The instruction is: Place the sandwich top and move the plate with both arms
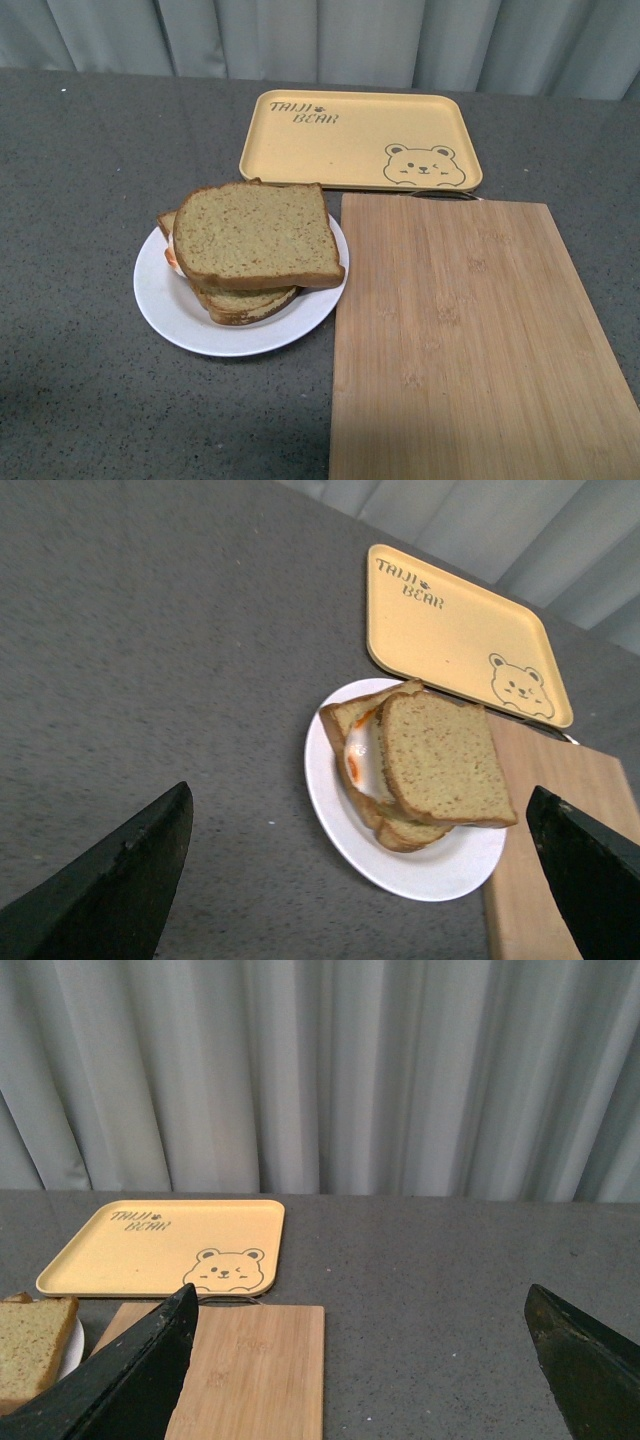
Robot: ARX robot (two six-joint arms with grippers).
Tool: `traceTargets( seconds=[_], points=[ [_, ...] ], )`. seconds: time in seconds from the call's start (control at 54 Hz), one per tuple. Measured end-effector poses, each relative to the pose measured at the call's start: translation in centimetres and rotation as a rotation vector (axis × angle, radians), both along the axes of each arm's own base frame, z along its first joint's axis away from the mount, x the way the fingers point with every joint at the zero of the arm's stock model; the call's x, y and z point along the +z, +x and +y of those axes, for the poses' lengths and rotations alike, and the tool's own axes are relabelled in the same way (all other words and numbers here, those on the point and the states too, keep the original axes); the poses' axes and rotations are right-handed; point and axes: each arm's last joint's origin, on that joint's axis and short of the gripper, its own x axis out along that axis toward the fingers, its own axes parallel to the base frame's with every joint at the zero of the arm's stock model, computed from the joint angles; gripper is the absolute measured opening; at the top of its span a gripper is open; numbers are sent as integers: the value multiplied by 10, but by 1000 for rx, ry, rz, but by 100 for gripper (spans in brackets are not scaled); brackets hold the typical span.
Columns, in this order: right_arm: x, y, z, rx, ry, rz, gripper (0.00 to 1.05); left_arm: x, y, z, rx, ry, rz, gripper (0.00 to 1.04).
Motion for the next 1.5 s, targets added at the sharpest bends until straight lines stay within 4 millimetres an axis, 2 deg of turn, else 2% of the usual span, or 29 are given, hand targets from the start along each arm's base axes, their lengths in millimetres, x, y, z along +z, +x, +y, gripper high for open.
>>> traceTargets(
  seconds=[0.056,0.13,0.37,0.648,0.981,1.13,1.389,1.5],
  points=[
    [0,0,0,0,0,0,95,-6,23,2,-12,-111,101,98],
    [0,0,0,0,0,0,95,-20,41,6,-9,-205,220,98],
    [0,0,0,0,0,0,95,-68,72,9,-11,-399,526,98],
    [0,0,0,0,0,0,95,-100,101,0,6,-519,633,98],
    [0,0,0,0,0,0,95,-120,122,-10,29,-581,676,98],
    [0,0,0,0,0,0,95,-127,129,-13,35,-589,716,79],
    [0,0,0,0,0,0,95,-135,146,-24,-11,-607,724,32],
    [0,0,0,0,0,0,95,-135,148,-27,-28,-609,725,16]
  ],
)
